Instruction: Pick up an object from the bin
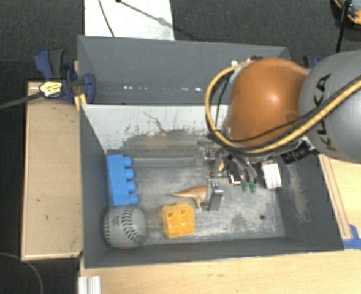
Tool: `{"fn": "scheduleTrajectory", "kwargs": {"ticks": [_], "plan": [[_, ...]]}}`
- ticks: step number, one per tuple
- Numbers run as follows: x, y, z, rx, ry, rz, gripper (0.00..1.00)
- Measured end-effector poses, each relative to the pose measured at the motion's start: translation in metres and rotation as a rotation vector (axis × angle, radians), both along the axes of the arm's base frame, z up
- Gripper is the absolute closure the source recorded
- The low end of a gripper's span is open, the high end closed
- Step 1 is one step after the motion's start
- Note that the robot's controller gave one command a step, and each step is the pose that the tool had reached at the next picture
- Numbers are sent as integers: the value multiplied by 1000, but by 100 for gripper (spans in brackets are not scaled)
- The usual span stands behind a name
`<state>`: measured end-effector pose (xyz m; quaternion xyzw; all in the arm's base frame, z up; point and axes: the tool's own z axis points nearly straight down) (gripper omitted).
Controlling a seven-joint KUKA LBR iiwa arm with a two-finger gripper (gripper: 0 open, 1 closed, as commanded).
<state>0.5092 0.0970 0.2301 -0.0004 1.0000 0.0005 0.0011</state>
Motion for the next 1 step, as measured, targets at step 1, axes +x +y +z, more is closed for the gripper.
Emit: {"fn": "scheduleTrajectory", "kwargs": {"ticks": [1], "plan": [[1,-12,-33,1,-6,47,0]]}}
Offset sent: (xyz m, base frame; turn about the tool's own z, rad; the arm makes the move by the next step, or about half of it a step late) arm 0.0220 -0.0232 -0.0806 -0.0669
